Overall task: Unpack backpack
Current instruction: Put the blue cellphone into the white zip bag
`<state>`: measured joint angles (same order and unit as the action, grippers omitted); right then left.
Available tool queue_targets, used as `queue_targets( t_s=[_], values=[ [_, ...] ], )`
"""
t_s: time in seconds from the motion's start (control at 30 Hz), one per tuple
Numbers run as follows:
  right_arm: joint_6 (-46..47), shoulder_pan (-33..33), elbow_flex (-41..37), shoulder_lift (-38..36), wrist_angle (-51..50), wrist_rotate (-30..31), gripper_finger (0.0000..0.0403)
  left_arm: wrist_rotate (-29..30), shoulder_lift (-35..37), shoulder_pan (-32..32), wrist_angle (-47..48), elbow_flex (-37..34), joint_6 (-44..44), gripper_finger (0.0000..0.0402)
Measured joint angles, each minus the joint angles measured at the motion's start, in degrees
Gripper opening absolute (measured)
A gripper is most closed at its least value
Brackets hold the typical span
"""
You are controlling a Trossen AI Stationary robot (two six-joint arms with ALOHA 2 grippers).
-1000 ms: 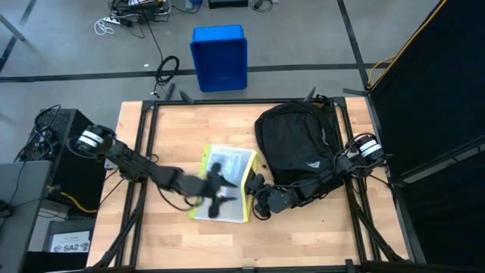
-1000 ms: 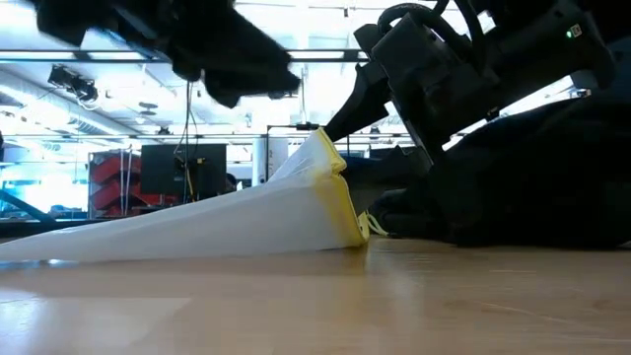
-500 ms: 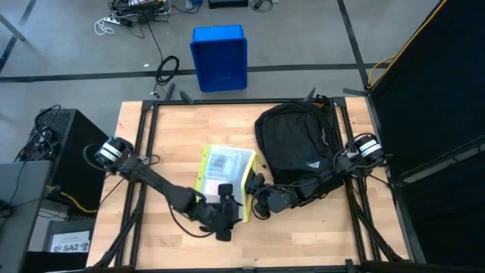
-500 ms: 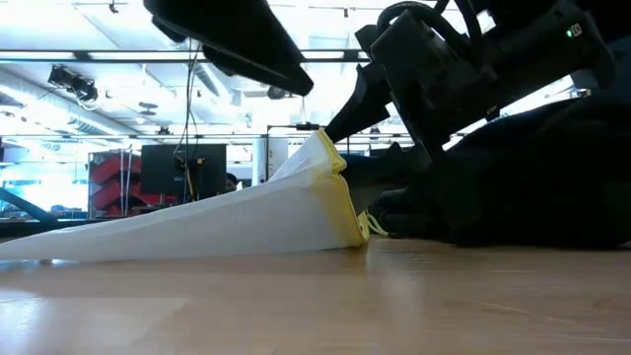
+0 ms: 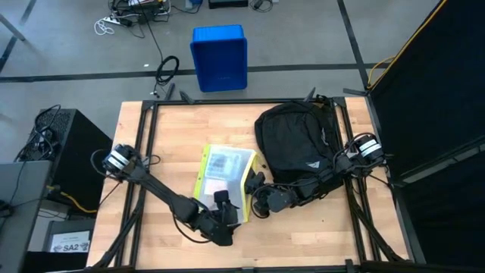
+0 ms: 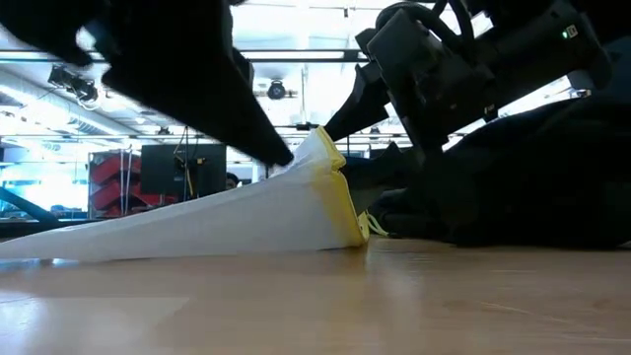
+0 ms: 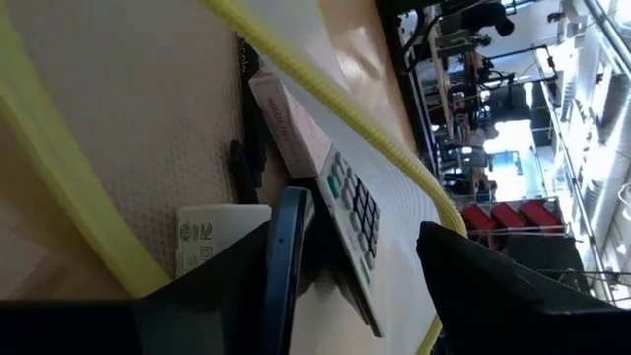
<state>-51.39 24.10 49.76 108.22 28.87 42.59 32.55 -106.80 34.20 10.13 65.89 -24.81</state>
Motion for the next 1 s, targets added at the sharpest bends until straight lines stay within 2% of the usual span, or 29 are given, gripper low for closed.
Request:
queue_targets(
  t_s=[0.33,0.47,0.67,0.87,1.0],
  values=[
    [0.82,-1.27,0.0,0.0,0.94,-0.15,0.021,3.45,-0.51,0.79,-0.5,1.25,0.5,0.0343],
    [0.88,-1.48,0.0,0.0,1.17,-0.15,0.0212,4.08,-1.24,0.9,-0.55,1.29,0.52,0.0363],
    [0.94,-1.68,0.0,0.0,1.5,-0.15,0.0221,6.61,-5.74,0.76,-0.46,1.42,0.77,0.0365],
    [1.86,-1.8,0.0,0.0,1.5,0.0,0.0221,15.26,-10.34,0.55,0.36,5.31,2.32,0.0362],
    [2.2,-1.81,0.0,0.0,1.49,0.09,0.0216,20.5,-12.95,0.57,2.07,7.75,5.05,0.0338]
  ],
)
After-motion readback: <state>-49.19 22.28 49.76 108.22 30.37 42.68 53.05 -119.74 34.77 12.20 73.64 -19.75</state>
